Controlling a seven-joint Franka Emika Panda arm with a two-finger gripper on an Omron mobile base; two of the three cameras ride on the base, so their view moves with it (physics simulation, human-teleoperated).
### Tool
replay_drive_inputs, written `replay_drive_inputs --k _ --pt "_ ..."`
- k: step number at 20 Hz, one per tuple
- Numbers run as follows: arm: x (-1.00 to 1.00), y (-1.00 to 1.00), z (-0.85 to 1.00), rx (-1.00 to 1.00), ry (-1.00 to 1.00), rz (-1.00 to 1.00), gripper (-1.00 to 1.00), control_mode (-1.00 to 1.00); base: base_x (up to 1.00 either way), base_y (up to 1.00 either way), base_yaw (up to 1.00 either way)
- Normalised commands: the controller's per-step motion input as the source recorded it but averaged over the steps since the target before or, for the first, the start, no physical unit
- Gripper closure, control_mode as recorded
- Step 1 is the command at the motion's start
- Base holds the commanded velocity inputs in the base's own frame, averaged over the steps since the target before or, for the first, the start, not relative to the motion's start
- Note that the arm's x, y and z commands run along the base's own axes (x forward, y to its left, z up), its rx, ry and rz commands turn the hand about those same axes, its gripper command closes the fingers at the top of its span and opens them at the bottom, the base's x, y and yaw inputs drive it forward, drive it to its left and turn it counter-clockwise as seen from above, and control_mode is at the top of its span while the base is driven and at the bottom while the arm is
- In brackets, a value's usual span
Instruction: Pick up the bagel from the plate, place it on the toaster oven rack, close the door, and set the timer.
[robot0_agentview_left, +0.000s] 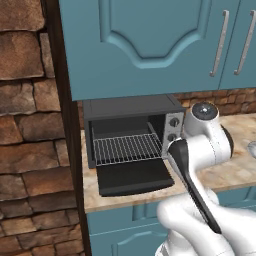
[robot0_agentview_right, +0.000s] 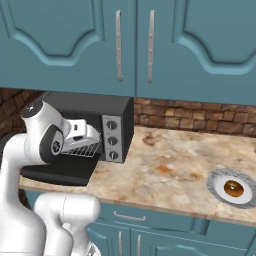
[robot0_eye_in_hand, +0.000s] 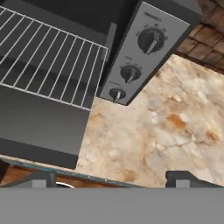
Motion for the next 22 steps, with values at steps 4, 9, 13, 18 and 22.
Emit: replay_drive_inputs --k 4,9,13,18,22 --pt "0.0 -0.97 0.0 0.01 0.02 -0.19 -1.0 -1.0 0.0 0.0 0.0" --pt "0.0 -1.0 0.0 0.12 0.0 -0.16 -1.0 -1.0 0.0 0.0 0.0" --pt "0.0 -1.0 0.0 0.21 0.01 -0.1 -1.0 -1.0 0.0 0.0 0.0" --pt "0.0 -1.0 0.0 0.26 0.01 -0.06 -1.0 -1.0 0.0 0.0 0.0" --pt "0.0 -0.92 0.0 0.22 0.02 -0.08 -1.0 -1.0 0.0 0.0 0.0"
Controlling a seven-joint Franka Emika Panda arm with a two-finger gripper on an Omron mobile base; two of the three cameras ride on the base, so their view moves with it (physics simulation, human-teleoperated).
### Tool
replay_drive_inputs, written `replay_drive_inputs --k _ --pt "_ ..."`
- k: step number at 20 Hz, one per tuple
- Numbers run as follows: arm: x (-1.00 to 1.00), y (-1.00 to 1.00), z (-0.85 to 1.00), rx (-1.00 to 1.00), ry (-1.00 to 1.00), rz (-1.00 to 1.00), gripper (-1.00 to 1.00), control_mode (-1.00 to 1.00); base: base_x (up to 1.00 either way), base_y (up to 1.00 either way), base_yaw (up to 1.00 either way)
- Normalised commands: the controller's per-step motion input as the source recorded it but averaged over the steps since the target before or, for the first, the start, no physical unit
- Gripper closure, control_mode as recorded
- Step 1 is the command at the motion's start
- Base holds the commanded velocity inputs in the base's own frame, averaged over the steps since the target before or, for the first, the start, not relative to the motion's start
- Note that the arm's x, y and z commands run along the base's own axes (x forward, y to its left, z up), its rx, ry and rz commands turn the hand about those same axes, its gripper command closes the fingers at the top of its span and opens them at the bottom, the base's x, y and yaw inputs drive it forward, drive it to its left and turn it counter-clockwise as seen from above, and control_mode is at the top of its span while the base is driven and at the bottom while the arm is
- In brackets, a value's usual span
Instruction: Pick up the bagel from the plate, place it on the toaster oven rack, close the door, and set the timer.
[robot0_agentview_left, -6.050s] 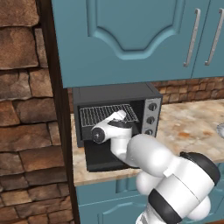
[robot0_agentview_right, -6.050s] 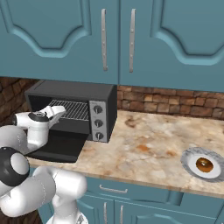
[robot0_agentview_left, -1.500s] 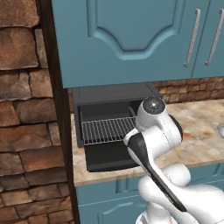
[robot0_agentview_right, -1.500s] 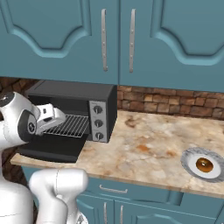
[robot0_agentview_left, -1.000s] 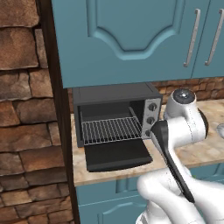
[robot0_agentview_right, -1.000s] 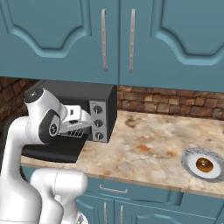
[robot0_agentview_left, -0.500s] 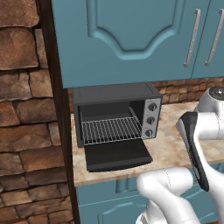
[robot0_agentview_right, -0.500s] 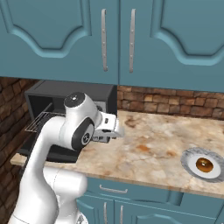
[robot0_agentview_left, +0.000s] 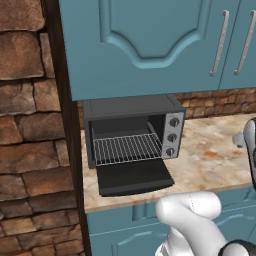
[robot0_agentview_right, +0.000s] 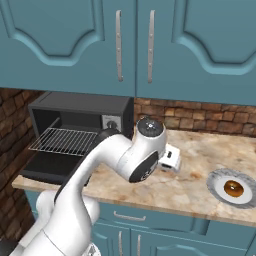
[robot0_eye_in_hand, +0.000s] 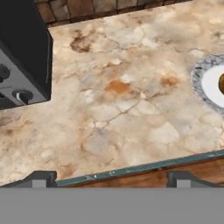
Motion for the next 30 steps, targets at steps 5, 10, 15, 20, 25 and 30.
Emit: replay_drive_inputs --k 5,10,15,20,25,30 --pt "0.0 -0.81 0.0 0.18 0.1 -0.11 -1.0 -1.0 0.0 0.0 0.0" --pt "0.0 -0.63 -0.04 0.09 0.04 -0.08 -1.0 -1.0 0.0 0.0 0.0" --pt "0.0 -0.42 -0.17 0.03 0.0 -0.06 -1.0 -1.0 0.0 0.0 0.0" --pt "0.02 -0.52 -0.3 0.03 0.0 -0.07 -1.0 -1.0 0.0 0.0 0.0" --pt "0.08 -0.61 -0.22 0.09 0.0 -0.06 -1.0 -1.0 0.0 0.0 0.0" --pt "0.18 -0.47 -0.09 0.11 0.0 -0.07 -1.0 -1.0 0.0 0.0 0.0"
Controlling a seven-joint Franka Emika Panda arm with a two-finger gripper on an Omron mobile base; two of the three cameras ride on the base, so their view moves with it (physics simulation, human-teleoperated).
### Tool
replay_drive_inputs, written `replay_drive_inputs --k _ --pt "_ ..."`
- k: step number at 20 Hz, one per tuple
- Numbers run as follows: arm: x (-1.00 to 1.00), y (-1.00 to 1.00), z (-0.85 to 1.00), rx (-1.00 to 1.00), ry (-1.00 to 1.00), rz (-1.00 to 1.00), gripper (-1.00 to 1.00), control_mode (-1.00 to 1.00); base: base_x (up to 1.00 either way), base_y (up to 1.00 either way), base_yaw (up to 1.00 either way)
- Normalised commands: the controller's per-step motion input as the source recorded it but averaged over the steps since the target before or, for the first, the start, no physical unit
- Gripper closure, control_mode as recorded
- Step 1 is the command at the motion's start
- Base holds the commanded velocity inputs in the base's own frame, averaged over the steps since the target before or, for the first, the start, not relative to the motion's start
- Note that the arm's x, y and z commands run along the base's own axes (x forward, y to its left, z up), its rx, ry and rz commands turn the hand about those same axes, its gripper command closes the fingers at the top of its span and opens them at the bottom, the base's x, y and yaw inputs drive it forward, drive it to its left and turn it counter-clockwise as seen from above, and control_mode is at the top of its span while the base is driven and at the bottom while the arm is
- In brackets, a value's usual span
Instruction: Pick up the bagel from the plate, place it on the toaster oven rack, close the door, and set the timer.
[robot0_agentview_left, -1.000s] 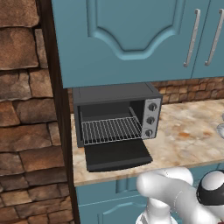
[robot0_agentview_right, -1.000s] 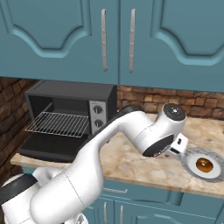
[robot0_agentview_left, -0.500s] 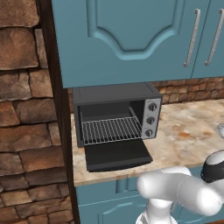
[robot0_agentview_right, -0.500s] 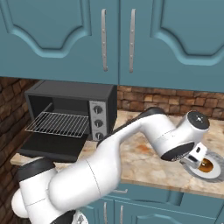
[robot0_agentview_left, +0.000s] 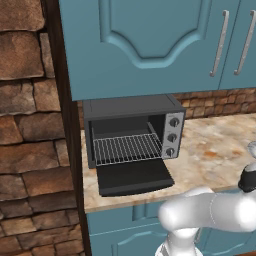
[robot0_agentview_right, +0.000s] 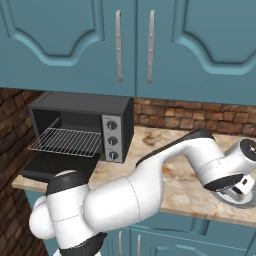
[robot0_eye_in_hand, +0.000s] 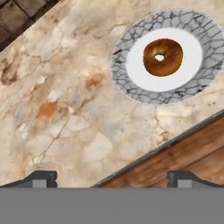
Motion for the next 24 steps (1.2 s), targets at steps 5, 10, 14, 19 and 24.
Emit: replay_drive_inputs --k 5,10,14,19,24 --pt "0.29 -0.34 -0.08 0.11 0.0 -0.08 -1.0 -1.0 0.0 0.0 0.0" --pt "0.29 -0.35 -0.2 0.11 0.0 -0.11 -1.0 -1.0 0.0 0.0 0.0" --pt "0.21 -0.33 -0.32 0.13 0.0 -0.12 -1.0 -1.0 0.0 0.0 0.0" --pt "0.23 -0.17 -0.24 0.11 0.0 -0.11 -1.0 -1.0 0.0 0.0 0.0" --pt "0.29 -0.04 -0.2 0.07 0.0 -0.1 -1.0 -1.0 0.0 0.0 0.0"
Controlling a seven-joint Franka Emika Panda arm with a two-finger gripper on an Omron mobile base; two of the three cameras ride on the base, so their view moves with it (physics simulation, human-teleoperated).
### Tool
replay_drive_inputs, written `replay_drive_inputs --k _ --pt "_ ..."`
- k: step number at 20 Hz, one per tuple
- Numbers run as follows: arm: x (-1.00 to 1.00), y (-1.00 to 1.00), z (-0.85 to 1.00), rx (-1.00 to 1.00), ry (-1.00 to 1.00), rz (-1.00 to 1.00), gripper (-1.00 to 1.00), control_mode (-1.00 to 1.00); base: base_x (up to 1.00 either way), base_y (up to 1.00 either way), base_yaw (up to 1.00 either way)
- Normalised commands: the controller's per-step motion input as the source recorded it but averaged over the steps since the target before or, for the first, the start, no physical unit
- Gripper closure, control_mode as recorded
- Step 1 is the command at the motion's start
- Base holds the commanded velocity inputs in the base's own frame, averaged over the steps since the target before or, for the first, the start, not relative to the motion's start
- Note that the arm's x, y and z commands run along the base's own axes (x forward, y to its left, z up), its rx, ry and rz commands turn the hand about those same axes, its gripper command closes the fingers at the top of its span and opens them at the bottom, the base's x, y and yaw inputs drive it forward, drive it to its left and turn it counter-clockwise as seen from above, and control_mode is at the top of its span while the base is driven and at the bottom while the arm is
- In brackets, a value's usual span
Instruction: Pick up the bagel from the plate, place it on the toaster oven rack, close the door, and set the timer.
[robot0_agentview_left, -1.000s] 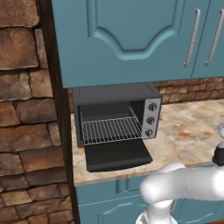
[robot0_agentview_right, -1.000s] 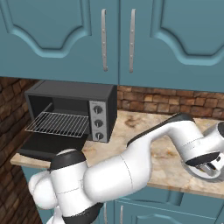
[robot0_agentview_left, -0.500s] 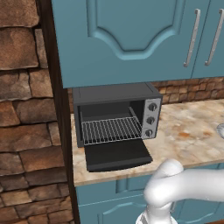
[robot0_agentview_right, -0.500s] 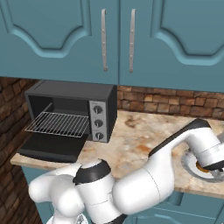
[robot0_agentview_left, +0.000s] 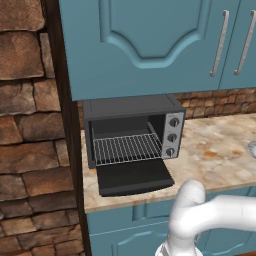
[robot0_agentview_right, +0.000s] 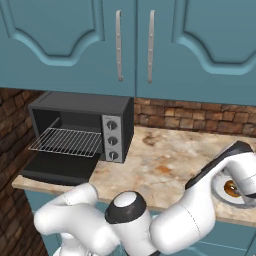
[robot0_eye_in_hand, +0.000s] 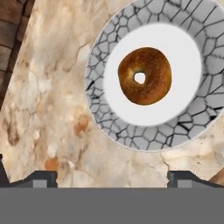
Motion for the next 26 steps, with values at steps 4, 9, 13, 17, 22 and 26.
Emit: replay_drive_inputs --k 4,9,13,17,22,26 --pt "0.31 -0.05 -0.28 0.03 0.0 -0.09 -1.0 -1.0 0.0 0.0 0.0" --pt "0.22 -0.18 -0.36 0.0 0.0 -0.08 -1.0 -1.0 0.0 0.0 0.0" --pt "0.08 -0.24 -0.38 0.0 0.0 -0.08 -1.0 -1.0 0.0 0.0 0.0" --pt "0.0 -0.2 -0.29 0.0 0.0 -0.06 -1.0 -1.0 0.0 0.0 0.0" --pt "0.02 -0.1 -0.21 0.0 0.0 -0.03 -1.0 -1.0 0.0 0.0 0.0" --pt "0.02 -0.07 -0.17 0.0 0.0 0.0 -1.0 -1.0 0.0 0.0 0.0"
